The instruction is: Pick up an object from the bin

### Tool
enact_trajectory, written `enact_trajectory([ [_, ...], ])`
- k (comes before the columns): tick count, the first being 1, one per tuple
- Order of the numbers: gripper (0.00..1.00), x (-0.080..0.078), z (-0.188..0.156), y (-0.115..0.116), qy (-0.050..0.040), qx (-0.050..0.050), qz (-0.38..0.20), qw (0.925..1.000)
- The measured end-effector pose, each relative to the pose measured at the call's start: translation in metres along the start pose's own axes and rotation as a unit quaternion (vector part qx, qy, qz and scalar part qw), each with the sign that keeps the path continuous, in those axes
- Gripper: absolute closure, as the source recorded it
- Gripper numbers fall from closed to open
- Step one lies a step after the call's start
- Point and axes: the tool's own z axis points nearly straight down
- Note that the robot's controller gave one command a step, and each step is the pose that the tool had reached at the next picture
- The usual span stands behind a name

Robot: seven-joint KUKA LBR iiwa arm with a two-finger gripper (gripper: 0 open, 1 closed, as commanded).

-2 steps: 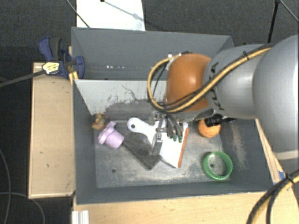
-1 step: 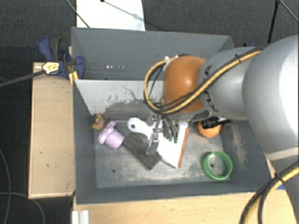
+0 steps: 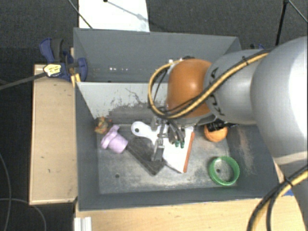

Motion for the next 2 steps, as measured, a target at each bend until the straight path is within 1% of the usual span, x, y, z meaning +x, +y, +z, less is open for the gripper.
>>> enact_trajectory([
  [1,0.00,0.0149,0.0065,0.0009,-0.0048,-0.001,-0.100,0.9950],
  [2,0.00,0.0203,0.0098,0.0087,-0.0086,-0.002,-0.048,0.9988],
])
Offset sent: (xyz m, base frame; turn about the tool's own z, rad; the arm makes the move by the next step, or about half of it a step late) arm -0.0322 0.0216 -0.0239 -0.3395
